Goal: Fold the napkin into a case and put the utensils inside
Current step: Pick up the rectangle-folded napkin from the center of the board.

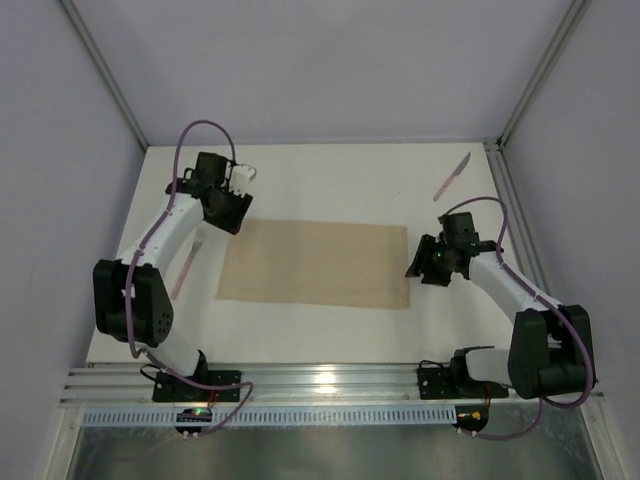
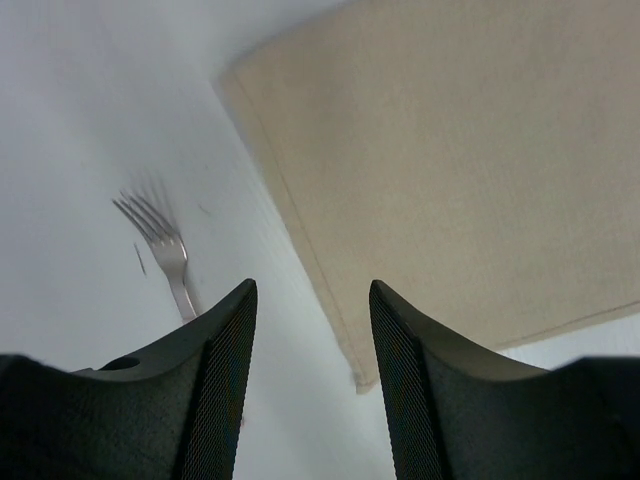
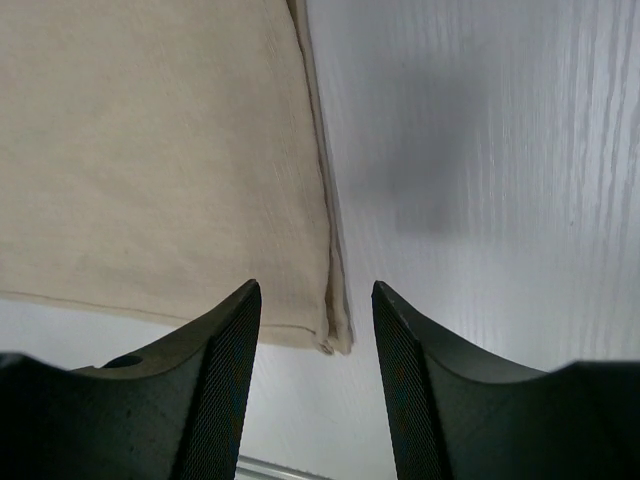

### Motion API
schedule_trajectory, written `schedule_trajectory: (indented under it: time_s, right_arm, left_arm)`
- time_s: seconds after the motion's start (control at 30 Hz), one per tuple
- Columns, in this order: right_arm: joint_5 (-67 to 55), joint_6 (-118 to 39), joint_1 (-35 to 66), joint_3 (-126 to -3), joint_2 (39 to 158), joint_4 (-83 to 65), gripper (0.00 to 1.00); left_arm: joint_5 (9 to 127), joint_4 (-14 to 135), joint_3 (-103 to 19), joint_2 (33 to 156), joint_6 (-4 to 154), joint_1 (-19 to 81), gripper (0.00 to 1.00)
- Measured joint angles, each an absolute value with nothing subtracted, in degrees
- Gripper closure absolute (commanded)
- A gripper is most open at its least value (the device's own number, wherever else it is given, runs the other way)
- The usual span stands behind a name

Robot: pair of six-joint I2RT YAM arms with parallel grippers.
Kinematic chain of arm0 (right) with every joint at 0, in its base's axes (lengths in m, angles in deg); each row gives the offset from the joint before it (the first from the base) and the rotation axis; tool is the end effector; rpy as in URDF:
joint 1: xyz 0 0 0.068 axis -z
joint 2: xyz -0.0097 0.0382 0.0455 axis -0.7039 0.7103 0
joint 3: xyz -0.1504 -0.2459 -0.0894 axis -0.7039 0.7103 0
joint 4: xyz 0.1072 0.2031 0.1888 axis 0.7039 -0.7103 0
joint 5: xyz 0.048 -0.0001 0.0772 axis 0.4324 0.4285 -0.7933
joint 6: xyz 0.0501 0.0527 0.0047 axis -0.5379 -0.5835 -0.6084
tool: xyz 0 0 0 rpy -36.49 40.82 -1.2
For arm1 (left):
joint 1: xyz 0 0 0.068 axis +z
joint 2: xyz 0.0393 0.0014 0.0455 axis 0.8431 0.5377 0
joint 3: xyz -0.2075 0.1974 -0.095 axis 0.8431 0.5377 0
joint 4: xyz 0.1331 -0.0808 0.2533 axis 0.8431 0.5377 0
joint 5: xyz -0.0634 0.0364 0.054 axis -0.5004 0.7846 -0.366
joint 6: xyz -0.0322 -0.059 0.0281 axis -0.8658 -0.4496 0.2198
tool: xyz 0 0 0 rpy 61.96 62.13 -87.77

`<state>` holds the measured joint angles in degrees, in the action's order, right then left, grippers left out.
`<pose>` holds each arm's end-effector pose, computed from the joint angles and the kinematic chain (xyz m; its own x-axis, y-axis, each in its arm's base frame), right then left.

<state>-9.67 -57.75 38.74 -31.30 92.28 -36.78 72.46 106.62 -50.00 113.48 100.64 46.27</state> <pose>0.2765 0.0415 0.1810 -0.8689 0.3213 -0.3765 0.1780 0.9126 0.3682 0.3941 -0.0823 0.2797 -0.7602 0.3901 -0.5195 0.4192 0.9054 0.0665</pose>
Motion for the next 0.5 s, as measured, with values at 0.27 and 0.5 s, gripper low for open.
schedule_trajectory:
  time_s: [0.27,0.5]
  right_arm:
    - [-12.3,-59.1,37.6,-22.6,88.3,-38.7,0.53]
    - [-15.1,-60.7,37.4,-20.3,90.0,-35.3,0.59]
  left_arm:
    - [73.7,108.1,-33.5,110.6,101.4,51.2,0.48]
    - [73.7,107.1,-31.2,110.6,101.5,52.4,0.48]
